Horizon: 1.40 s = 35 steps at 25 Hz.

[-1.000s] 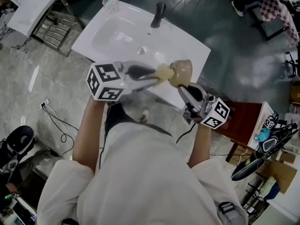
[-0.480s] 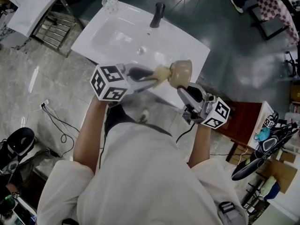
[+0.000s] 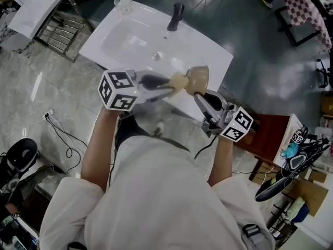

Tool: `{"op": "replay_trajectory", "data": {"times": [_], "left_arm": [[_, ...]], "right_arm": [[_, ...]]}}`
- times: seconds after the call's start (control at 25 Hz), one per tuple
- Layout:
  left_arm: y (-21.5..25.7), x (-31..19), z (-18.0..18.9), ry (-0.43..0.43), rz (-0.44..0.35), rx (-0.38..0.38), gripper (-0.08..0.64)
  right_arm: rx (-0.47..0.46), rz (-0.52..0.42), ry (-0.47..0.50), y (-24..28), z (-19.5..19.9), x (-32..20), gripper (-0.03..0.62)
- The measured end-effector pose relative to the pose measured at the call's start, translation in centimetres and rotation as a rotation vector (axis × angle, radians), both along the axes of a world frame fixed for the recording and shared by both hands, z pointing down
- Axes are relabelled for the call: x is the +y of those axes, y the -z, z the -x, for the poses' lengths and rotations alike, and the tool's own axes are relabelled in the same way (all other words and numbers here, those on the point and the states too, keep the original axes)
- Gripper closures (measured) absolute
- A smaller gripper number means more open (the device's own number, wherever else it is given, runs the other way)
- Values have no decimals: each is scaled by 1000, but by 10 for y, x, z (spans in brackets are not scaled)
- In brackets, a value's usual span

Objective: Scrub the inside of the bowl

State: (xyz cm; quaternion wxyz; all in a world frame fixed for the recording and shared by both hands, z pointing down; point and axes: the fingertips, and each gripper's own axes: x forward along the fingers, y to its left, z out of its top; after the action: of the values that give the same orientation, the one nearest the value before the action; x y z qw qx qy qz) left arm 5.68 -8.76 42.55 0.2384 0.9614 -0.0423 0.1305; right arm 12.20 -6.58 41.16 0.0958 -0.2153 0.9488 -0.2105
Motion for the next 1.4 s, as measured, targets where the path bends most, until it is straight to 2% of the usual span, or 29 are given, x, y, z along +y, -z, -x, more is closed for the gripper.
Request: {"op": "replay_trajectory", "data": {"times": [0.24,0.44,0.56,0.68,0.8,0.96,1.12,1.24,1.4], "left_arm": [[1,-19,5,93,52,72,465],[-14,-10,3,74,31,-12,466],[-18,-2,1,42,37,-31,466],[-15,2,2,29,50,-9,466],[-6,1,6,55,37,20,466],[2,-5,12,123,-21,14,466],[19,-17,26,258,-113,19,463],[35,-25,42,379,-222,-32,463],[68,-24,67,506,-381,-76,462]], "right_arm": [[-6,-28,63,9,17,9,558],[-53,-58,54,22,12,9,560],[-64,-51,27,21,8,4,561],[-34,-36,-32,16,5,-7,568],[43,-20,-74,9,7,-14,574],[121,-31,-100,13,15,-17,574],[184,-52,-112,24,25,-25,574],[197,-55,-129,43,30,-32,574],[262,-113,-113,72,46,-27,574]]}}
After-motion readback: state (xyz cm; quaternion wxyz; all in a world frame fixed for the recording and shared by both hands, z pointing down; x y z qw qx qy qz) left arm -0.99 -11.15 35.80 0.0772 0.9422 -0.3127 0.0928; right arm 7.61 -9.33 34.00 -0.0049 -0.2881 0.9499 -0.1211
